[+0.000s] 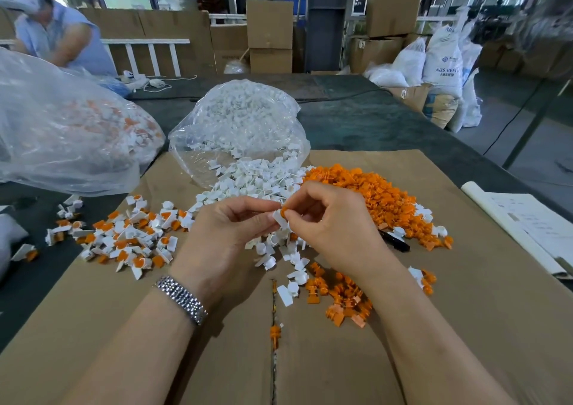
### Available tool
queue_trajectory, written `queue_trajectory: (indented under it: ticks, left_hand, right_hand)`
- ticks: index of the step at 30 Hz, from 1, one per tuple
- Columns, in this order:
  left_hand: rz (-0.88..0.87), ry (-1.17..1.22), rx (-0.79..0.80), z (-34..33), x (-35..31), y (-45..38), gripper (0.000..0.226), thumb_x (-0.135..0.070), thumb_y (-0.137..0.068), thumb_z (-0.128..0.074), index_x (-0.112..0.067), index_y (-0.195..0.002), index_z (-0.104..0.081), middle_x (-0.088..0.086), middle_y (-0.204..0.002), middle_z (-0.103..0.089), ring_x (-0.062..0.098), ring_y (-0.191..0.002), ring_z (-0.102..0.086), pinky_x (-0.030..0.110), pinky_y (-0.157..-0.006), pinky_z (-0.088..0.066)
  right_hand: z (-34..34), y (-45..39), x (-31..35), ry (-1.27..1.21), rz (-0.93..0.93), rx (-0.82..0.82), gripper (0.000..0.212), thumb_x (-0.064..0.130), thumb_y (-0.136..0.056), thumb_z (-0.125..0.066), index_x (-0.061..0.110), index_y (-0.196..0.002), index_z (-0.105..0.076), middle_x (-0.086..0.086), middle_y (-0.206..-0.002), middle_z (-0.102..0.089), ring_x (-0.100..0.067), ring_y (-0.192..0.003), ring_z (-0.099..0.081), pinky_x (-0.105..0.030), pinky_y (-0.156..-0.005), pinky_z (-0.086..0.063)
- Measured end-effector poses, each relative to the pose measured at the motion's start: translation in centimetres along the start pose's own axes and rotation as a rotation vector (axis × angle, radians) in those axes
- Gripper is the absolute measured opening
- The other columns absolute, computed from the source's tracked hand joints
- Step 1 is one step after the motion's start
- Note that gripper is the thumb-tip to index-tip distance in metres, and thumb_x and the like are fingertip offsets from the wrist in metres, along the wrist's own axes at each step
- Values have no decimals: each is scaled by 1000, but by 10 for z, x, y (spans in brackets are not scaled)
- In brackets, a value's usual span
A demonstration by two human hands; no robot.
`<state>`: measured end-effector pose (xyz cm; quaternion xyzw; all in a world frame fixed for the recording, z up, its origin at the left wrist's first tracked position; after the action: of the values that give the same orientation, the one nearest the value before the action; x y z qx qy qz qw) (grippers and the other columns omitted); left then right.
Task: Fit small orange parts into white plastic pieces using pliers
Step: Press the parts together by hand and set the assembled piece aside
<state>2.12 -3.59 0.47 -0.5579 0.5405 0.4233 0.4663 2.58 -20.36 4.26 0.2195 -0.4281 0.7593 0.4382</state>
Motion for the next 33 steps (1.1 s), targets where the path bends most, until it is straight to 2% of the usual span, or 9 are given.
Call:
queue_trajectory:
  ticks: [2, 4, 9, 13, 18, 22, 26, 30, 33]
  left_hand:
    - [42, 108, 13, -1, 1, 1, 21, -5, -77, -78, -5, -97, -80, 21, -105, -76, 33, -103, -74, 33, -84, -60]
    - [68, 157, 36, -1, -1, -1, 19, -4, -77, -75, -4, -96, -81, 20, -106, -76, 31, -104, -74, 30, -85, -60]
    - [174, 340, 126, -1, -2, -3, 21, 1, -80, -67, -5, -94, -81, 15, -97, -77, 20, -84, -76, 22, -70, -60]
    - [185, 360, 157, -2, -2, -1, 19, 1, -81, -66, -4, -91, -81, 18, -100, -77, 20, -85, -76, 21, -69, -60]
    - [191, 317, 145, 1, 0, -2, 19, 3, -82, -66, -1, -94, -80, 18, -98, -76, 22, -87, -76, 22, -70, -60]
    - [161, 304, 140, 2, -2, -2, 19, 2, -81, -68, -1, -95, -80, 19, -104, -76, 23, -94, -75, 23, -72, -60]
    - [145, 295, 143, 2, -4, -2, 21, -1, -80, -69, -4, -96, -81, 17, -105, -77, 21, -94, -75, 23, -73, -60]
    - [146, 301, 131, 1, -4, -3, 15, 0, -81, -69, -4, -90, -79, 16, -97, -76, 21, -85, -76, 24, -71, -61]
    - [160, 292, 116, 3, -3, -3, 22, -5, -83, -70, 5, -102, -76, 23, -107, -75, 26, -94, -76, 26, -75, -62]
  right_hand:
    - [0, 1, 1, -26, -2, -1, 5, 15, -90, -75, 18, -94, -74, 10, -82, -70, -9, -76, -67, -22, -71, -57]
    - [1, 0, 1, -89, -26, 40, 10, 19, -90, -76, 19, -99, -73, 8, -85, -70, -9, -79, -66, -20, -73, -56]
    - [8, -1, 0, -325, -74, 182, 38, 18, -86, -81, 22, -121, -67, 6, -95, -71, -11, -87, -67, -31, -84, -57]
    - [8, -1, 2, -382, -50, 200, 32, 16, -86, -80, 19, -118, -73, -1, -96, -72, -19, -93, -69, -35, -89, -58]
    - [8, -1, 3, -339, -7, 151, 23, 16, -87, -79, 17, -109, -77, -3, -89, -73, -22, -86, -69, -37, -81, -58]
    - [7, -1, 4, -305, 11, 129, 22, 15, -87, -79, 15, -108, -78, -1, -90, -74, -19, -87, -70, -39, -82, -58]
    - [5, -1, 4, -284, 10, 146, 26, 16, -86, -80, 17, -112, -75, 1, -90, -72, -16, -87, -69, -30, -82, -58]
    - [3, -1, 2, -226, 15, 141, 26, 16, -87, -79, 19, -112, -75, 3, -90, -71, -14, -87, -67, -26, -81, -56]
    - [2, -1, 2, -132, 50, 101, 24, 16, -88, -78, 18, -112, -76, 7, -92, -69, -10, -88, -65, -21, -80, -53]
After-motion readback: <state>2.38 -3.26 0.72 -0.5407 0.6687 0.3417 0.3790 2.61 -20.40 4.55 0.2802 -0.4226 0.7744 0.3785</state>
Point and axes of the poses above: each hand's wrist, its own y-axis away from the middle knuckle, its own z-axis out of the back of the hand, x = y × z, the point moved 5 cm from there along -y, towards the middle knuckle
